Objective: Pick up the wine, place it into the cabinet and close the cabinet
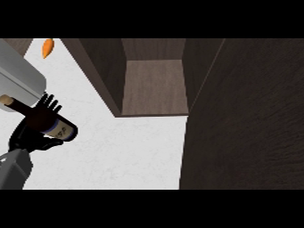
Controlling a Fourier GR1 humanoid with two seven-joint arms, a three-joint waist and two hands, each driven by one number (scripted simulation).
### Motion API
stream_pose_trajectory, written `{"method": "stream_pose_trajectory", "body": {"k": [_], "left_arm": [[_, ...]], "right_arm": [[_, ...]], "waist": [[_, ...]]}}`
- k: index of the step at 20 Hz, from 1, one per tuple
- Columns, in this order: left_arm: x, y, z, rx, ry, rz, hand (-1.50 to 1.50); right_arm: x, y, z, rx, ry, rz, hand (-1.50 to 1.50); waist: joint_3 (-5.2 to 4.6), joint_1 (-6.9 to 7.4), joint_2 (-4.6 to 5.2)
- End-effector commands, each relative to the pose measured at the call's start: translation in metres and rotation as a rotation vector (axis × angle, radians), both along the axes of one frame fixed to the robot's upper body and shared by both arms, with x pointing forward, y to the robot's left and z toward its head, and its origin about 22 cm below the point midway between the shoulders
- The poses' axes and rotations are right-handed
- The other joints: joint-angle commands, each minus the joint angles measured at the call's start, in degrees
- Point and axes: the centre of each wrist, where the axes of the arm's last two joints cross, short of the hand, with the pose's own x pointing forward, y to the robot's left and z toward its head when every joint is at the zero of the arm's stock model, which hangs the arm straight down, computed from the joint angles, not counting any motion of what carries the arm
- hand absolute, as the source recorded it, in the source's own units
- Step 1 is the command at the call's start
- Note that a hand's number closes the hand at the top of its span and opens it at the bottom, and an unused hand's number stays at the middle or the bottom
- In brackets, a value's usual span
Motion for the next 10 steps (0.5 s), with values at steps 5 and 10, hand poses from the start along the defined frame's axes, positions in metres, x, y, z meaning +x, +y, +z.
{"method": "stream_pose_trajectory", "body": {"k": [5,10], "left_arm": [[-0.002,-0.002,-0.009,-0.08,0.0,-0.012,-1.5],[0.007,-0.018,-0.009,-0.052,-0.03,-0.004,-1.5]], "right_arm": [[-0.043,-0.007,0.031,0.077,-0.061,0.047,-1.5],[-0.046,-0.014,0.032,0.072,-0.051,0.038,-1.5]], "waist": [[-0.06,-0.14,0.05],[0.07,0.2,-0.11]]}}
